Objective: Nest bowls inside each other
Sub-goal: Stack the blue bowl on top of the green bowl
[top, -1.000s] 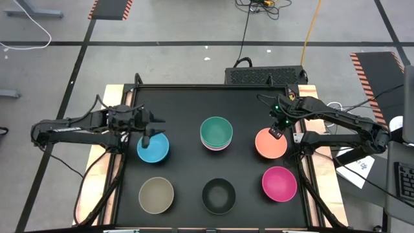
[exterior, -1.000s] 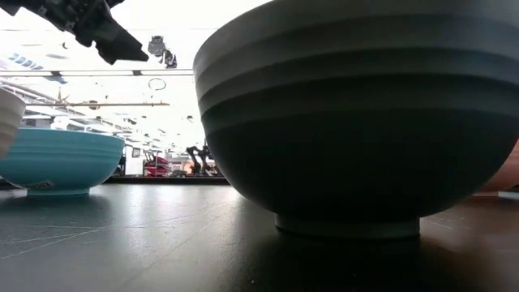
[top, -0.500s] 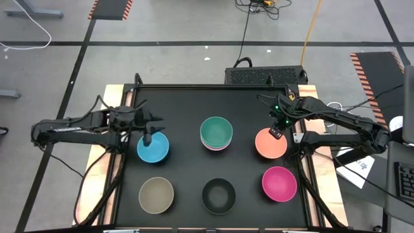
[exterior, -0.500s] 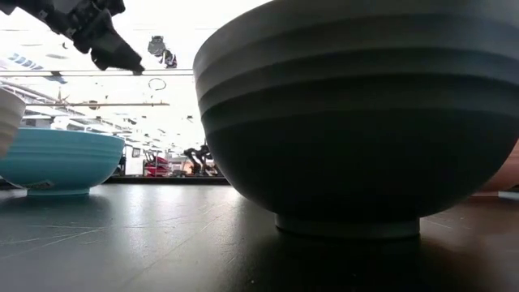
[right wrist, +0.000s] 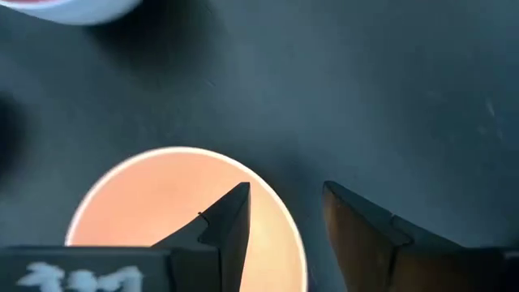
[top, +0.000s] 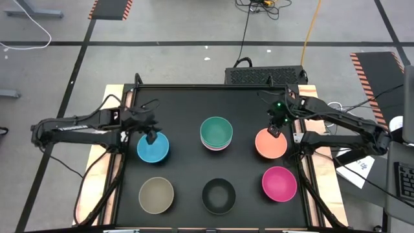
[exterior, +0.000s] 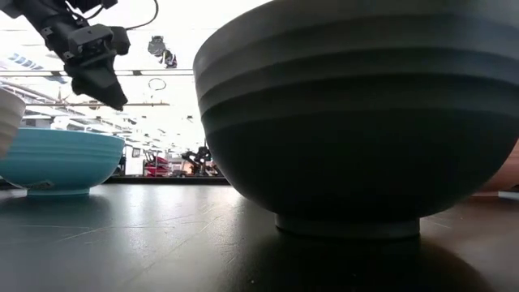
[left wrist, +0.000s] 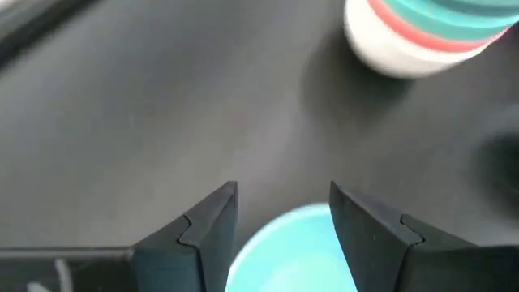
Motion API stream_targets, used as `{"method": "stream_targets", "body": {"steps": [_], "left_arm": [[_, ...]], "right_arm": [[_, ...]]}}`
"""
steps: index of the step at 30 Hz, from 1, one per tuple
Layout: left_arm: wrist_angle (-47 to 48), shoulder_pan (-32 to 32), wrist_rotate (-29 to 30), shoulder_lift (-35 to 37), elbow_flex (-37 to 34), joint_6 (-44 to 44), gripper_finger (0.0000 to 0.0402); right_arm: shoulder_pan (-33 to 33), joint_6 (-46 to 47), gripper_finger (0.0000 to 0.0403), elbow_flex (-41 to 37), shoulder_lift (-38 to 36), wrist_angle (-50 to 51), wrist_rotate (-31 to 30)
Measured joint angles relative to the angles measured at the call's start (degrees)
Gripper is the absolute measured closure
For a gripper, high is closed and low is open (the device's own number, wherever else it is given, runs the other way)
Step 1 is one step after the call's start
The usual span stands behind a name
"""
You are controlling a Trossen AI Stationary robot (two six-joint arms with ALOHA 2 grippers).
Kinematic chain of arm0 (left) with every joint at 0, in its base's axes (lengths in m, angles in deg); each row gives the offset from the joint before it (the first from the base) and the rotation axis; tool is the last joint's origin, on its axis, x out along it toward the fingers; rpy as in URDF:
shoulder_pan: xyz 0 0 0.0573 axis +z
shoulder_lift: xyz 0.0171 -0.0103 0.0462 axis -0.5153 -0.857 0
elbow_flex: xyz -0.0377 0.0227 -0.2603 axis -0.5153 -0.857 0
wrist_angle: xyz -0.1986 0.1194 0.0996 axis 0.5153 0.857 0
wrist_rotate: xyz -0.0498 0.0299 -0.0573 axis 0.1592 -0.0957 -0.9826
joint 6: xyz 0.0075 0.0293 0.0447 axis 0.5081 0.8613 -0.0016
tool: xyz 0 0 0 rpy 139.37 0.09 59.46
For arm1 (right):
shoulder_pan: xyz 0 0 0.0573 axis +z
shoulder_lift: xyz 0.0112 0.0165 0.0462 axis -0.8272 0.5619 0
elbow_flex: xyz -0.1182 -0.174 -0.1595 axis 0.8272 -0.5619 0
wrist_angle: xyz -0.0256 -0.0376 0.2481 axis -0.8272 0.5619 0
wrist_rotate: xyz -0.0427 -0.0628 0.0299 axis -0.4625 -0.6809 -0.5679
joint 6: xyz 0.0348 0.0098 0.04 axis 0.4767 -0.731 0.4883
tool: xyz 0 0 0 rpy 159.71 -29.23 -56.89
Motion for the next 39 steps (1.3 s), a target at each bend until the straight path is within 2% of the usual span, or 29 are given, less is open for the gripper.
{"method": "stream_targets", "body": {"steps": [5, 10, 18, 29, 33, 39], "left_arm": [[7.6, 2.5, -1.5, -0.9, 2.6, -0.9, 0.0204], [13.1, 4.0, -8.0, -0.9, 4.6, -0.4, 0.0204], [18.9, 4.1, -13.4, -3.6, 4.6, -2.0, 0.0203], [22.8, 6.5, -12.4, -11.8, 4.6, 1.3, 0.0203], [22.8, 8.7, -9.6, -12.5, 4.6, 3.3, 0.0196], [22.8, 11.3, -10.3, -12.5, 4.6, 4.9, 0.0174]], "right_arm": [[0.0, -1.6, 0.0257, 0.0, -1.3, -0.8, 0.4], [0.0, -2.8, 0.0257, -0.8, -1.8, -1.2, 0.5], [0.0, -3.3, 0.0257, -2.7, -1.8, -2.5, 0.5], [0.1, -3.5, 0.0257, -2.7, -1.8, -2.5, 0.5], [0.1, -3.6, 0.0257, -2.7, -1.8, -2.5, 1.3], [0.1, -4.3, 0.0257, -2.7, -2.4, -2.5, 3.1]]}}
